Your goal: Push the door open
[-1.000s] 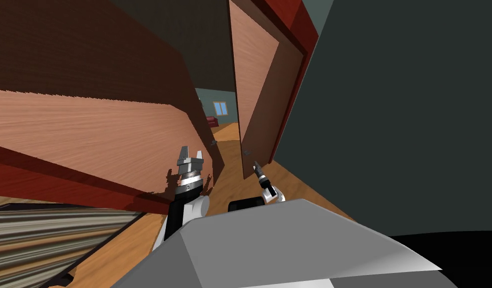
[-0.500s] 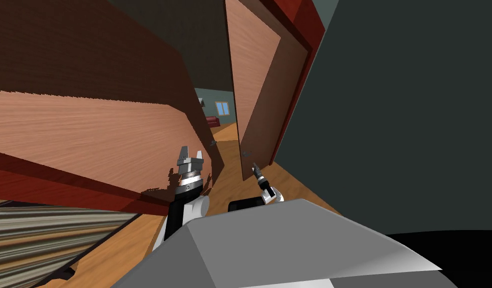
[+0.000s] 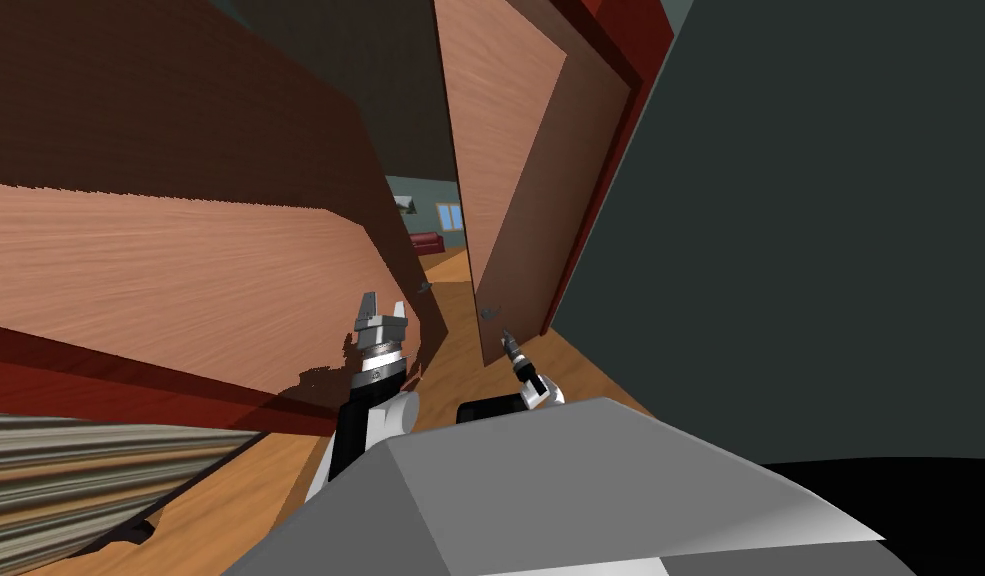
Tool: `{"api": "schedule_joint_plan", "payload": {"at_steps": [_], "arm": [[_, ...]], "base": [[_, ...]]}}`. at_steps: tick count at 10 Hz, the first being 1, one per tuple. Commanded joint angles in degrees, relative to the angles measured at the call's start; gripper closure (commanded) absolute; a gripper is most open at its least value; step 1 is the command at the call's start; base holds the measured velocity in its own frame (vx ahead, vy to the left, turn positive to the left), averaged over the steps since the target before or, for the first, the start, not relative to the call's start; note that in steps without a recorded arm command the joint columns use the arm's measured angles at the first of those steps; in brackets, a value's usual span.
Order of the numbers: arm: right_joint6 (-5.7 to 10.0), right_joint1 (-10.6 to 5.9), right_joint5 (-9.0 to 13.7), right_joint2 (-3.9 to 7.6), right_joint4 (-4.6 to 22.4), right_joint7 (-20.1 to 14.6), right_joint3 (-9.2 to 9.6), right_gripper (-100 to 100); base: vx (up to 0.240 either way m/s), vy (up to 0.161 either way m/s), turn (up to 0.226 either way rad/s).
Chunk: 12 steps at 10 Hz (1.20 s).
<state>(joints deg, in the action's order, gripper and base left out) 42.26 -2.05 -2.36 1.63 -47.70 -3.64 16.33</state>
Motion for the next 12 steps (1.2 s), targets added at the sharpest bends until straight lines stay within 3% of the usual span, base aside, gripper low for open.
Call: {"api": "schedule_joint_plan", "payload": {"at_steps": [1,3,4,5,8,12], "arm": [[0.59,-0.69,-0.22,-0.56,2.02,0.13,0.35,-100],[0.96,-1.3,-0.39,-1.01,3.57,0.14,0.63,-100],[0.77,-0.95,-0.35,-0.78,2.83,0.09,0.57,-100],[0.86,-1.18,-0.25,0.19,3.24,0.19,0.32,-100],[0.92,-1.45,-0.11,0.58,3.68,0.3,-0.06,-100],[1.01,-1.89,0.14,-0.97,4.4,0.48,-0.67,-100]], "base": [[0.113,-0.118,0.062],[0.077,-0.091,0.045],[0.031,-0.037,0.016],[0.133,0.017,0.037],[0.179,0.073,0.024],[0.201,0.056,0.027]]}}
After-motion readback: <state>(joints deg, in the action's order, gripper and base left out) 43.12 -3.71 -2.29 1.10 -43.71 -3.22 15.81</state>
